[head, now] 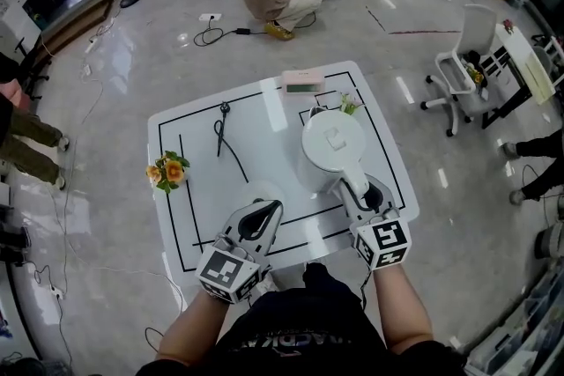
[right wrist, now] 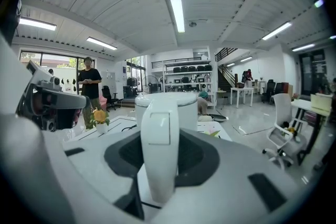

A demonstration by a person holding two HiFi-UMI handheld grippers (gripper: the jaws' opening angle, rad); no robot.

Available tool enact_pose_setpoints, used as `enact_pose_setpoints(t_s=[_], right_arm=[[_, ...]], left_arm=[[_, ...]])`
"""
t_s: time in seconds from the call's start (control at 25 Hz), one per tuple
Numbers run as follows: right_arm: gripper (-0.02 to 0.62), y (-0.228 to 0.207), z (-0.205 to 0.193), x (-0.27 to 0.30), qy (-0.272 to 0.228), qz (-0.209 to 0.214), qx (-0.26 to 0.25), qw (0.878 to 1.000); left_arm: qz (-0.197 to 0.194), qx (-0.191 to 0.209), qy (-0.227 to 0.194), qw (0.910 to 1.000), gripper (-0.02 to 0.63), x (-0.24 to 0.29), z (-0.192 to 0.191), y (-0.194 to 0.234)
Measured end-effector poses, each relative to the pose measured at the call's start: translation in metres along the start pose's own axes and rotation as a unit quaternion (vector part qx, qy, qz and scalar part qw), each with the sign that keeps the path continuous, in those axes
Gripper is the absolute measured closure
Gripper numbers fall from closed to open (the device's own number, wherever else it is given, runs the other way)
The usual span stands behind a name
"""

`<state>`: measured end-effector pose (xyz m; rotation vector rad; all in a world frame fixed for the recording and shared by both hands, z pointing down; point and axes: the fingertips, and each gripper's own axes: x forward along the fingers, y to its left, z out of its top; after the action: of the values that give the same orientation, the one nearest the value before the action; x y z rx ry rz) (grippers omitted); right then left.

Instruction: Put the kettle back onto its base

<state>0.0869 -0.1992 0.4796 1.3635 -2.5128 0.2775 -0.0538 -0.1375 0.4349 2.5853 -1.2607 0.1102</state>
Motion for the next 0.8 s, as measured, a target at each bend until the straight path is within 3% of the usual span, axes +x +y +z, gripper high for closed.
enact_pose_setpoints(t_s=[0.8], right_arm=[[0.468, 0.043, 0.037, 0.003, -0.022, 0.022, -0.038, 0.999]], left_arm=[[0.065, -0.016, -0.022, 0.9975, 0.601, -0.057, 0.008, 0.036]])
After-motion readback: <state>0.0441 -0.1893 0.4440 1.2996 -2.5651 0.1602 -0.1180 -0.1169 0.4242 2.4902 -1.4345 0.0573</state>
